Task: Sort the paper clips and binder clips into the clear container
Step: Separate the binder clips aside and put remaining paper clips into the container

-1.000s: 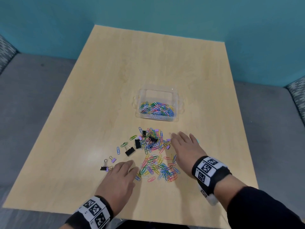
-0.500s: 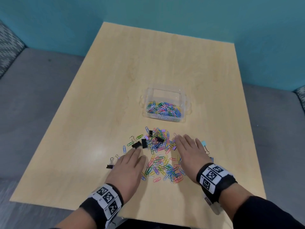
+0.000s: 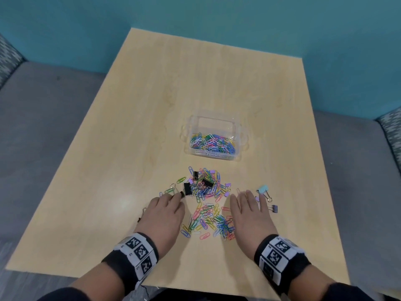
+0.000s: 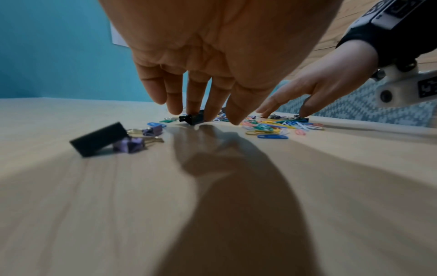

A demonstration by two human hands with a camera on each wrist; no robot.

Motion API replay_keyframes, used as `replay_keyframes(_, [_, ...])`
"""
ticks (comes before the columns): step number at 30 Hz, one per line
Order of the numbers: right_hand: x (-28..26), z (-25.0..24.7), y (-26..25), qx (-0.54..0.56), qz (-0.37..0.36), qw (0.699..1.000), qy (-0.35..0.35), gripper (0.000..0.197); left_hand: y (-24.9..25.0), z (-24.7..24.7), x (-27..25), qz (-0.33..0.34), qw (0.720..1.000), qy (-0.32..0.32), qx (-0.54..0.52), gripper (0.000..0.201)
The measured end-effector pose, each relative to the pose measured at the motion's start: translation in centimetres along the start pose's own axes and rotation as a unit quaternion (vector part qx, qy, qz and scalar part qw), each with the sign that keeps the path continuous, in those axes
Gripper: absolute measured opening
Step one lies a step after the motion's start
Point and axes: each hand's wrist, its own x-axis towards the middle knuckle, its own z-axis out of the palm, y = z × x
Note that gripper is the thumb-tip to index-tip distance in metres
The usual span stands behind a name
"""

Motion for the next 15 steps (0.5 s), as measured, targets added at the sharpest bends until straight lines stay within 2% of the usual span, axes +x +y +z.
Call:
replay_keyframes(4, [-1.5,1.0,-2.1,0.012,-0.015,1.0,0.017,0.078,1.0,-0.5,-0.7,0.015,1.0,0.001,-0.021,0.072])
replay_keyframes(7, [-2.2,0.0,-3.5,-0.005,-0.004,1.0,-0.007,0.077,1.3,-0.9,-0.4,-0.027,0.999,-0.014,-0.018,0.079])
replay_keyframes(10, [-2.5,0.0,-4.1,-0.017,0.0,1.0,-0.013,0.071,1.5,-1.0,0.3,-0.05,0.998,-0.03,-0.01,0.068])
replay_keyframes(13, [-2.7,0.6,-4.3,0.016,-0.014,1.0,-0.022,0.068,1.7,-1.0,0.5,-0.032,0.998,-0.044,-0.004,0.052])
replay_keyframes(15, [-3.0,0.7,-4.1,0.047,-0.045,0.998,0.008,0.063,1.6,-1.1,0.5,-0.018,0.999,-0.046,-0.005,0.045])
